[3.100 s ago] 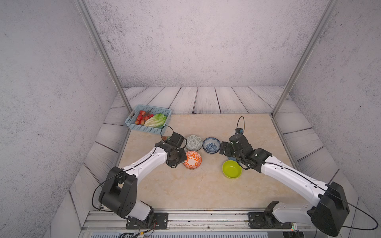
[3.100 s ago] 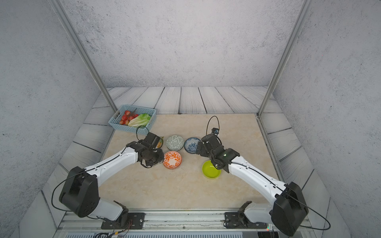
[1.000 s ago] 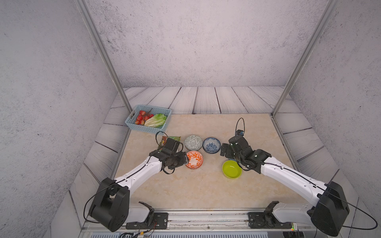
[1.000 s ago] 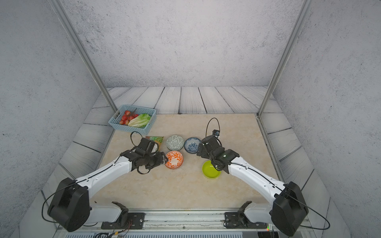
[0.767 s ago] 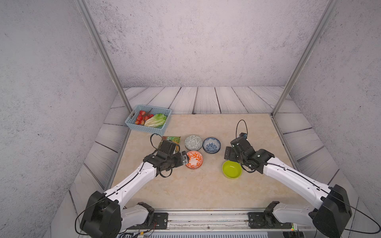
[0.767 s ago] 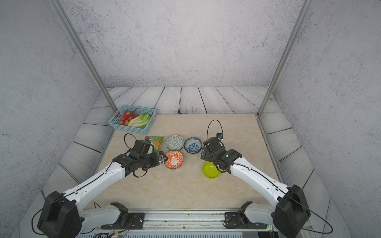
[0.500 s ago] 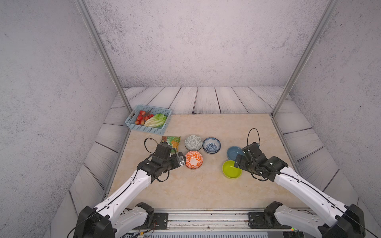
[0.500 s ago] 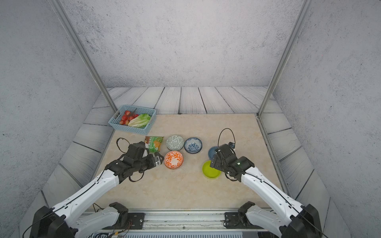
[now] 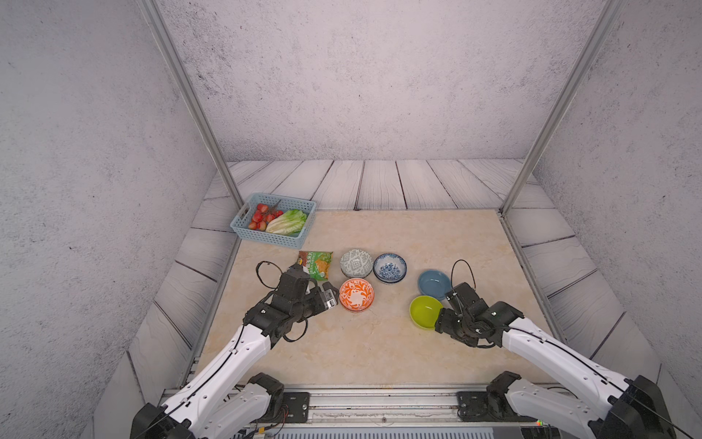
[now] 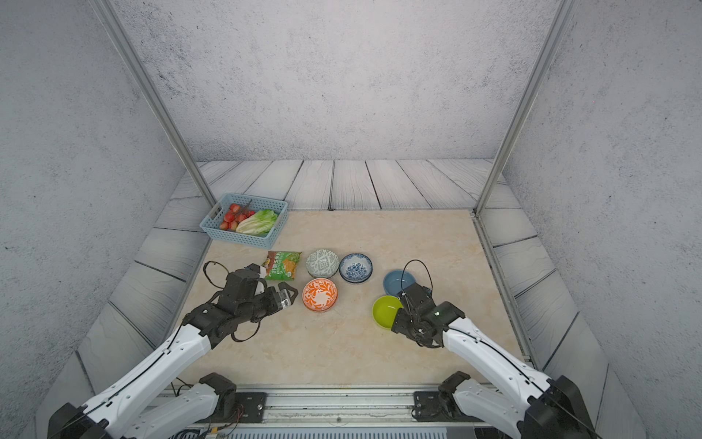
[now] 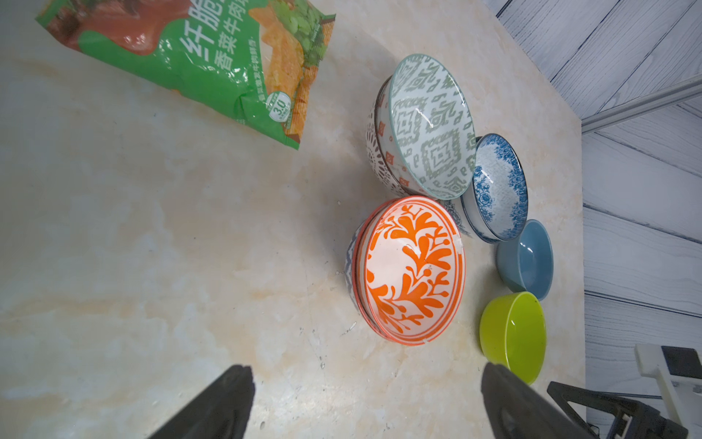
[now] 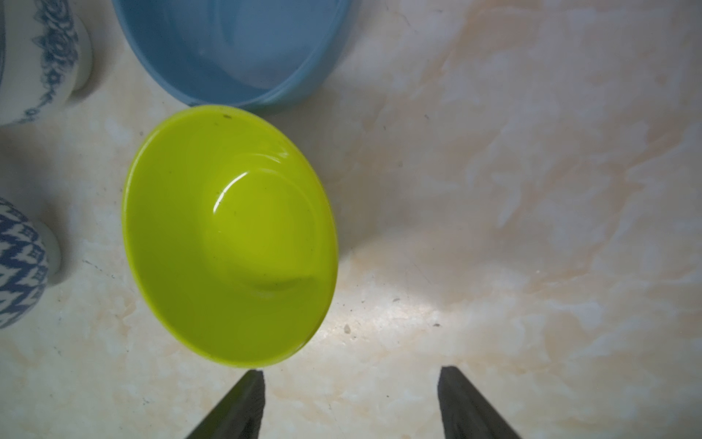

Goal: Stack the bowls
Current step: Move the bowl to the center of the board.

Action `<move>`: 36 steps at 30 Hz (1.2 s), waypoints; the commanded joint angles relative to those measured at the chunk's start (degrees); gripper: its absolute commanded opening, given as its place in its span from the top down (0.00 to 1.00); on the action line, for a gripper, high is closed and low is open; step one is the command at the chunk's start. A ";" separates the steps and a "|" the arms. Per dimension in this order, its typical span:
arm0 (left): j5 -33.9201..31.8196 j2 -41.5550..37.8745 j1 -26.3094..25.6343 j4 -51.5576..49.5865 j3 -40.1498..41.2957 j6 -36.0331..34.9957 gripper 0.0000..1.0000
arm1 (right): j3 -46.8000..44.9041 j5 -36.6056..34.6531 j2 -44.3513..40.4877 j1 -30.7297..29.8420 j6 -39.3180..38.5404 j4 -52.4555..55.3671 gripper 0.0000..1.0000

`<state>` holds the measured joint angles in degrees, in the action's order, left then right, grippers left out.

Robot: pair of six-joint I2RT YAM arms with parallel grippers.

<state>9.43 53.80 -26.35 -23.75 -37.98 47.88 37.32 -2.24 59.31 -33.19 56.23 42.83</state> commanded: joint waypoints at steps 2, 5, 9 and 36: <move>0.84 -0.91 0.60 0.52 0.28 -0.31 0.00 | 0.42 1.33 2.84 0.23 0.25 -1.23 0.31; 1.15 -0.74 0.73 0.95 0.39 -0.36 0.01 | 1.15 1.79 5.03 0.23 -0.28 -1.69 0.33; 1.80 -0.05 0.87 1.54 0.19 -0.58 0.02 | 2.86 2.47 7.73 0.23 -1.24 -1.22 0.44; 3.99 1.61 1.83 4.00 0.71 -0.10 0.03 | 13.21 9.78 19.76 0.23 -6.31 -2.76 1.00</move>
<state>12.80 55.00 -25.10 -20.64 -37.98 47.88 48.12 6.39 78.35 -33.04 51.09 39.42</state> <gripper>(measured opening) 0.968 0.048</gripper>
